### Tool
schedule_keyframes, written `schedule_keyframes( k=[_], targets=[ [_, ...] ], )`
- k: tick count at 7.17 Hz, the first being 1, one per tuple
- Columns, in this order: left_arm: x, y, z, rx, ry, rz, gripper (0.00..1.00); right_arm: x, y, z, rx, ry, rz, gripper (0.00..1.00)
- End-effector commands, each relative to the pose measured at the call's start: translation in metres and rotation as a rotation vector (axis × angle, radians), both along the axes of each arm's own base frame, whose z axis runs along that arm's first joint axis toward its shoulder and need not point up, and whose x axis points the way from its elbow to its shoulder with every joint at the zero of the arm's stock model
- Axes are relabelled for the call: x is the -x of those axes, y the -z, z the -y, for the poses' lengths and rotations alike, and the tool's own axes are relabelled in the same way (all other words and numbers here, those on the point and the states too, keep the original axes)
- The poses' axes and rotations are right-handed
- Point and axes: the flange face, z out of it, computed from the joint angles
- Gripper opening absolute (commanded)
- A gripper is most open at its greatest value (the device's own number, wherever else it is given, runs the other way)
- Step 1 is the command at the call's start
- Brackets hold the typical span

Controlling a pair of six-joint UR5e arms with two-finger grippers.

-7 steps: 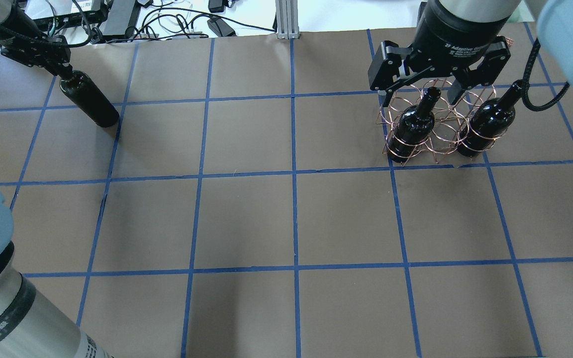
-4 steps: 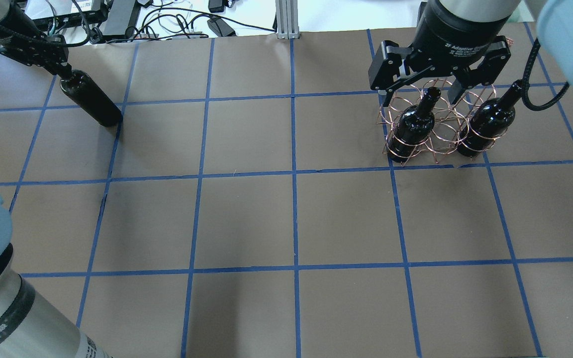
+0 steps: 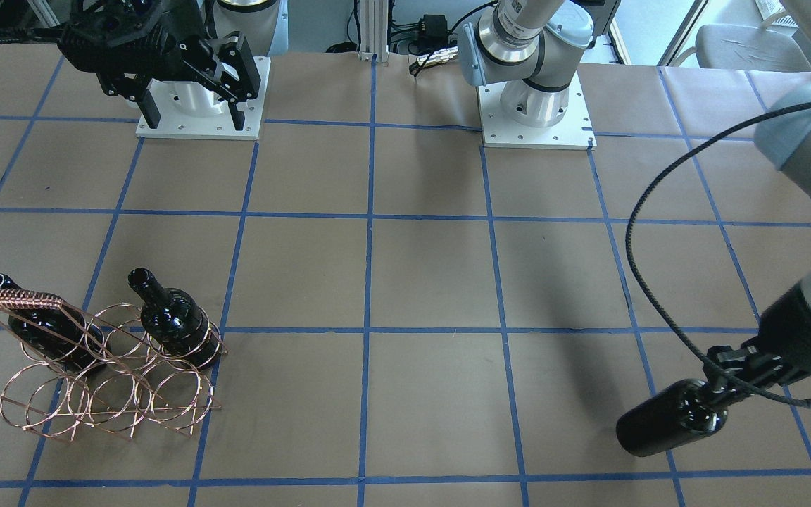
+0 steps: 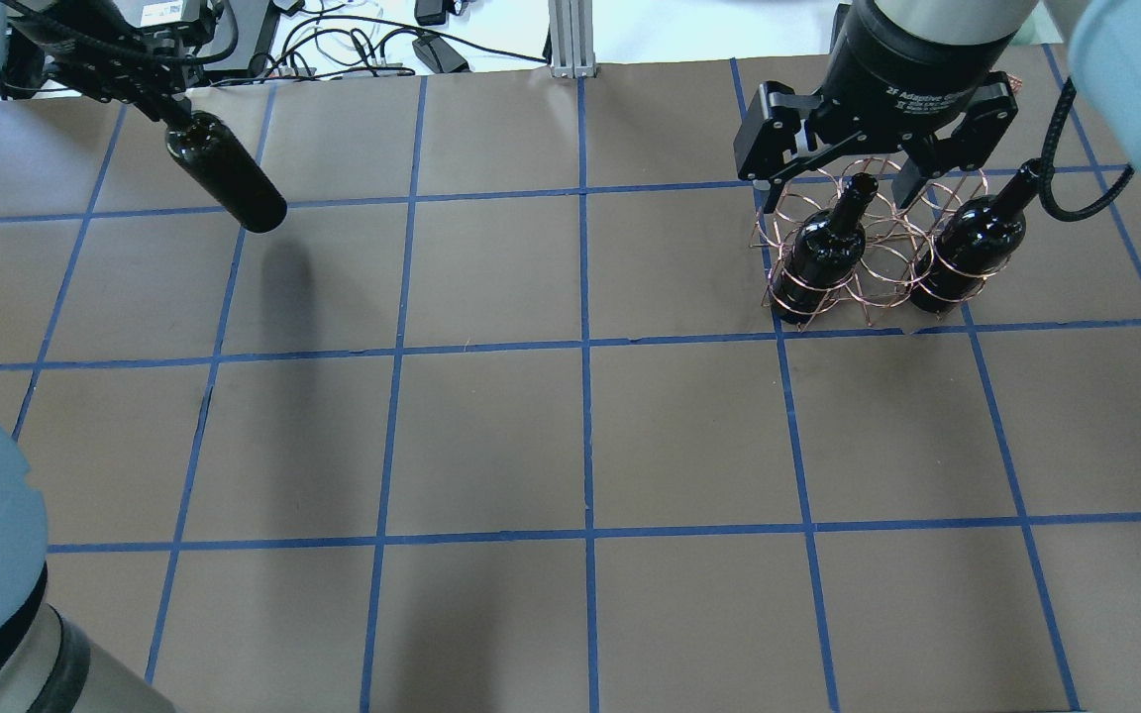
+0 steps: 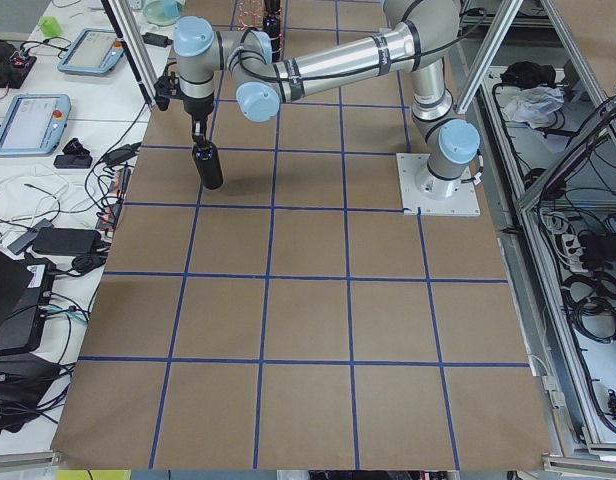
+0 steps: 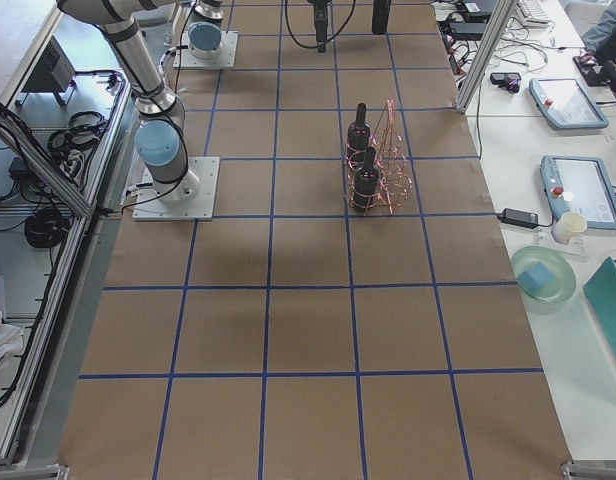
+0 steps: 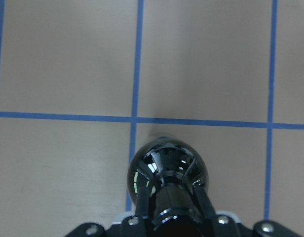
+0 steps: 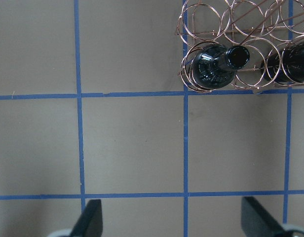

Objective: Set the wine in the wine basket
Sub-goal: 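Carry the held bottle upright with the left gripper toward the table center, then lower the bottle upright onto the table and open the left gripper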

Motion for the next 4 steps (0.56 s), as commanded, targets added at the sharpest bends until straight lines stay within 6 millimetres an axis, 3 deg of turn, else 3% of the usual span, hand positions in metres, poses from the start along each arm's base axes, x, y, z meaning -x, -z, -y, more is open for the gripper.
schedule_keyframes(
  k=[1,2,4],
  targets=[
    [0.112,0.015,-0.038,-0.035,0.048,-0.021,0.0,0.0,0.0,0.0,0.001,0.0,-0.001,1.0],
    [0.164,0.017,-0.057,-0.005,0.038,-0.033,0.0,0.0,-0.001,-0.001,0.001,0.0,0.0,1.0],
    [0.239,0.017,-0.091,-0.01,0.052,-0.051,0.0,0.0,0.0,0.0,0.001,0.0,0.0,1.0]
  ],
)
